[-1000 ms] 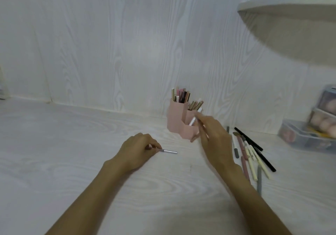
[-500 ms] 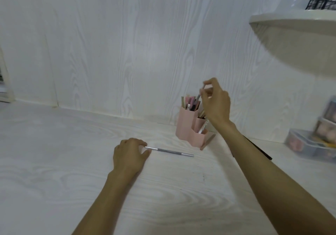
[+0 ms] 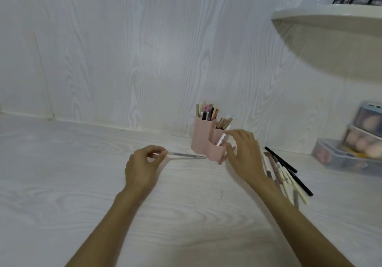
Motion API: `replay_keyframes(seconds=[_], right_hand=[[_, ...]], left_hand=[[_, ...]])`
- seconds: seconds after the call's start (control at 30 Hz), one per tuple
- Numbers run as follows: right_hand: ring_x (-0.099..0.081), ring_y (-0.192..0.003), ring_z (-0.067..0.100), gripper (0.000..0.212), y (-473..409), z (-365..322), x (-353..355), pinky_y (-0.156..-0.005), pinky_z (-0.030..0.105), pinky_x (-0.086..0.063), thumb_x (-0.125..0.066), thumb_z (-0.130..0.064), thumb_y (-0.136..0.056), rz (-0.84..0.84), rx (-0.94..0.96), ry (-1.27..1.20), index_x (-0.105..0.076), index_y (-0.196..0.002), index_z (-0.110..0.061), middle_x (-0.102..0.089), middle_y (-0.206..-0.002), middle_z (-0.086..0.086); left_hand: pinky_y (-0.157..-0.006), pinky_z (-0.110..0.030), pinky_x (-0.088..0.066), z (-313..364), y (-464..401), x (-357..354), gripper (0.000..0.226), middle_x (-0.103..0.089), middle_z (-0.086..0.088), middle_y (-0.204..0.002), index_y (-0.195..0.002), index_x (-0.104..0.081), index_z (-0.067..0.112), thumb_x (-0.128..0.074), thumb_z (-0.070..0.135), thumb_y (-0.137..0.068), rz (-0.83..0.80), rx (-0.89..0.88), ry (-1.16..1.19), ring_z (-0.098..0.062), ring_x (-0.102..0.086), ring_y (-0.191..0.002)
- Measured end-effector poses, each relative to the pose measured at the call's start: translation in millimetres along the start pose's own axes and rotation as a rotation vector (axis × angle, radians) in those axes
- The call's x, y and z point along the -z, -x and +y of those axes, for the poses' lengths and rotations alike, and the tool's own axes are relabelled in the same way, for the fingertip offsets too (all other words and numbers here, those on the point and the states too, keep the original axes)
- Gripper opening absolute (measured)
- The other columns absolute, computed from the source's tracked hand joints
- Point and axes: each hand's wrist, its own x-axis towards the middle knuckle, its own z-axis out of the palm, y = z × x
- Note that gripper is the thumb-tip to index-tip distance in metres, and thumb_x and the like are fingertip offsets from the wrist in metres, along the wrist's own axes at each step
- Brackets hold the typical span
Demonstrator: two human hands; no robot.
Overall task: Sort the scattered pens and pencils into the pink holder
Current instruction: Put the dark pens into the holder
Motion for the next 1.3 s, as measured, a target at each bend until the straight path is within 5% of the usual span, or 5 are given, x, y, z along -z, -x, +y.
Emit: replay_keyframes(seconds=[0.2,0.43,0.77,0.9,1.3], right_hand=[[-0.029,-0.137,0.031,0.05,52,55,-10,-0.114,0.046,-0.021,-0.033,-0.04,-0.097,-0.433,-0.401,0.264,-0.036,-0.14,-0.014,-0.033,-0.15,0.012],[-0.03,-0.136,0.027,0.05,52,56,-12,-0.113,0.05,-0.021,-0.031,-0.04,-0.098,-0.429,-0.392,0.237,-0.038,-0.14,-0.014,-0.038,-0.148,0.006],[-0.034,-0.132,0.026,0.048,52,53,-11,-0.111,0.048,-0.022,-0.031,-0.04,-0.097,-0.398,-0.38,0.218,-0.04,-0.137,-0.015,-0.042,-0.143,0.005],[-0.03,-0.135,0.025,0.045,52,52,-9,-0.113,0.047,-0.015,-0.033,-0.038,-0.097,-0.36,-0.369,0.208,-0.043,-0.135,-0.015,-0.045,-0.14,0.002],[-0.054,-0.103,0.023,0.028,47,50,-9,-0.09,0.032,-0.037,-0.049,-0.013,-0.09,-0.132,-0.119,0.111,-0.071,-0.106,-0.02,-0.073,-0.095,0.001]], left_hand=[[-0.082,-0.029,-0.054,34,-1,3,0.013,-0.072,0.011,-0.085,-0.093,-0.073,0.026,-0.071,0.033,-0.082,0.292,-0.121,0.236,-0.013,-0.069,-0.084],[-0.066,-0.017,-0.048,134,-45,6,0.02,-0.066,0.02,-0.08,-0.091,-0.069,0.023,-0.069,0.042,-0.083,0.5,-0.439,0.15,0.001,-0.066,-0.075],[-0.064,-0.025,-0.039,138,-83,-56,0.02,-0.074,0.004,-0.091,-0.095,-0.073,0.026,-0.06,0.039,-0.089,0.078,-0.528,-0.519,-0.017,-0.068,-0.088],[-0.089,-0.036,-0.039,107,-62,-82,0.035,-0.061,-0.001,-0.126,-0.123,-0.061,0.024,-0.06,0.032,-0.089,-0.068,-0.541,-0.635,-0.025,-0.05,-0.12],[-0.059,-0.028,-0.037,70,20,-145,0.037,-0.065,0.0,-0.068,-0.065,-0.064,0.018,-0.057,0.046,-0.087,-0.207,-0.266,-0.669,-0.022,-0.058,-0.066]])
